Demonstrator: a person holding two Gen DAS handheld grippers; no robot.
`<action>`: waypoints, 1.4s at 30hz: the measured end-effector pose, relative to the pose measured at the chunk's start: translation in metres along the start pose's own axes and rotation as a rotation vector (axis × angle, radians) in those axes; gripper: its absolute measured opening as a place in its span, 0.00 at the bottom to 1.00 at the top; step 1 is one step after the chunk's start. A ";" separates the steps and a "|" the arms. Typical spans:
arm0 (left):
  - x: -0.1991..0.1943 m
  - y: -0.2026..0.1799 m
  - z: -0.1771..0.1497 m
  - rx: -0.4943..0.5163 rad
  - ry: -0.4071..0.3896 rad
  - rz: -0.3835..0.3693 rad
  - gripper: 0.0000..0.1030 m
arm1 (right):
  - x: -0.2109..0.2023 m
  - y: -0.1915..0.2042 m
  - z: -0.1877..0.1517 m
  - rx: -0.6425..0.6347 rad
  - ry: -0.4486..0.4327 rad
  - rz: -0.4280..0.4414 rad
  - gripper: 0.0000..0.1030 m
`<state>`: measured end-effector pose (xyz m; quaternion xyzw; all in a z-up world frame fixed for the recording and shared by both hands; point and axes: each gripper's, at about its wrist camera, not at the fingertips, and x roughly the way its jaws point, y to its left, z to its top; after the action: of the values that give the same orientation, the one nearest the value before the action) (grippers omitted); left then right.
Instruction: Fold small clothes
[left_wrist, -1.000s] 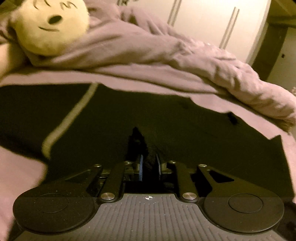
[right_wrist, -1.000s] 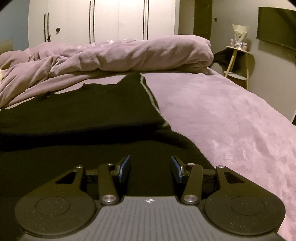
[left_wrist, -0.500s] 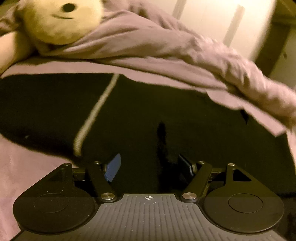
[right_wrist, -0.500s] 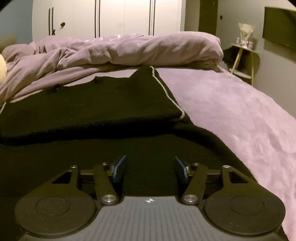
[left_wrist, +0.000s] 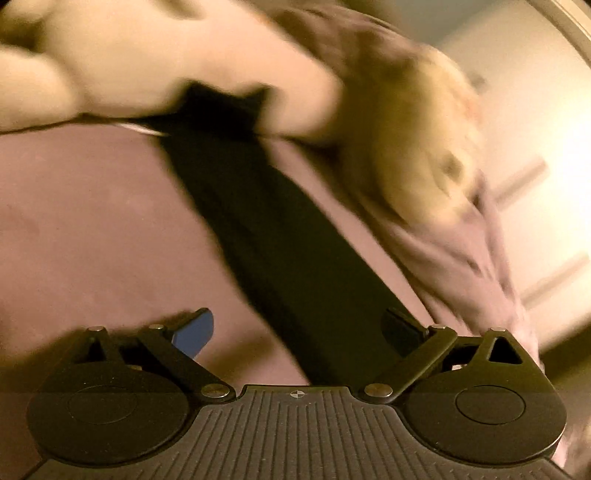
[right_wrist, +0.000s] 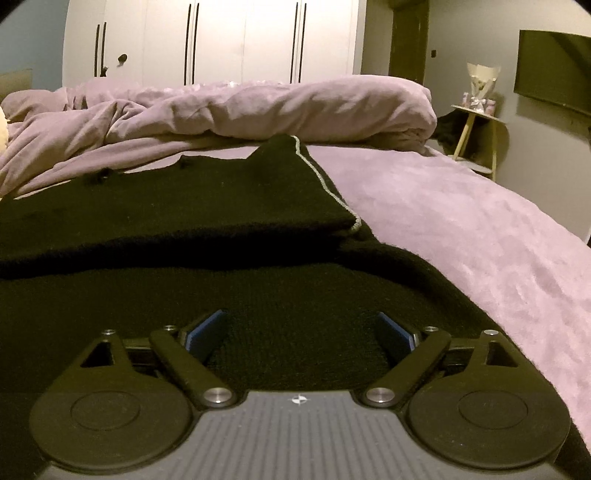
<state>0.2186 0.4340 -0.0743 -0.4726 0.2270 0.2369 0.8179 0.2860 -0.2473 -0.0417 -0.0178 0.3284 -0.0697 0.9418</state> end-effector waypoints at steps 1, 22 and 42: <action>0.004 0.011 0.008 -0.052 0.005 -0.007 0.90 | 0.000 0.000 -0.001 0.001 -0.002 -0.001 0.88; 0.007 -0.156 0.003 0.475 -0.015 -0.138 0.13 | 0.002 0.000 -0.003 -0.006 -0.005 -0.035 0.95; -0.072 -0.191 -0.242 0.861 0.248 -0.077 0.85 | 0.001 -0.006 0.004 0.021 0.027 0.023 0.96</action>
<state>0.2411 0.1238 -0.0134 -0.1219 0.3837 0.0318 0.9148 0.2886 -0.2536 -0.0393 -0.0033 0.3405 -0.0624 0.9382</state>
